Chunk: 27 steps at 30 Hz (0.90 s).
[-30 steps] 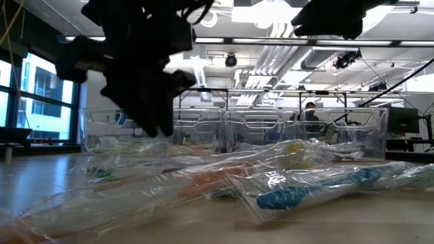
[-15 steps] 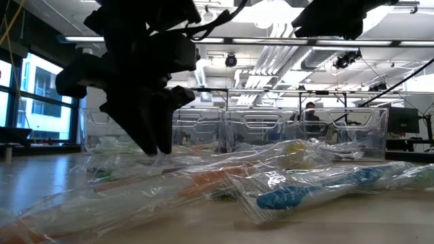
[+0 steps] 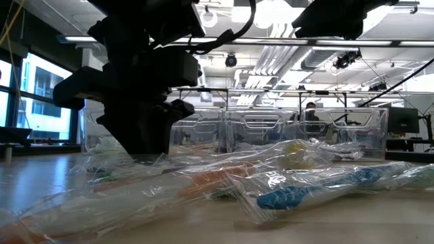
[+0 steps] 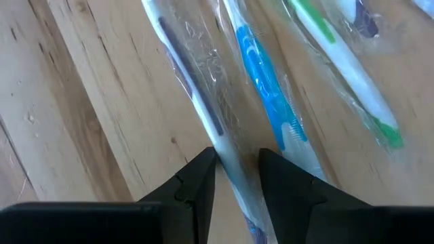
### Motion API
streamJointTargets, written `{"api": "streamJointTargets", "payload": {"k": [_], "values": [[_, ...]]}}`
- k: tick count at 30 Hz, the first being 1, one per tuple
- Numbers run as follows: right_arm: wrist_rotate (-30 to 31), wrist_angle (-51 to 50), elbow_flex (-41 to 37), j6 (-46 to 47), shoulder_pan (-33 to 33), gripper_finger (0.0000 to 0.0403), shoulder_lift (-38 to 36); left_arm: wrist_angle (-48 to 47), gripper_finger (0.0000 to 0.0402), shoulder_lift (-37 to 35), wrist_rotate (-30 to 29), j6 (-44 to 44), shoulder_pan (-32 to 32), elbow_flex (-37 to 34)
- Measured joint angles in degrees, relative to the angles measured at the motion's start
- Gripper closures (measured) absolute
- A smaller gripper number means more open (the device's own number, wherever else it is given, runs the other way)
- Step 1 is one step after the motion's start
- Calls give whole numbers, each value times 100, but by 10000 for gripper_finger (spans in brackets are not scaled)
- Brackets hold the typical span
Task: Pick & Place Toothbrushes
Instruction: Put the violet toothbrush into the right transparent bin
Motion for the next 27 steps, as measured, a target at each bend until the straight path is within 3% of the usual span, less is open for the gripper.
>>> {"api": "streamJointTargets", "payload": {"k": [12, 22, 27], "values": [[0, -2, 0, -1, 0, 222, 0, 56, 294, 15, -18, -12, 0, -13], [-33, -27, 0, -4, 0, 222, 0, 114, 377, 22, -39, -54, 0, -13], [23, -96, -6, -484, 90, 222, -181, 88, 389, -49, -186, -100, 77, -21]]}}
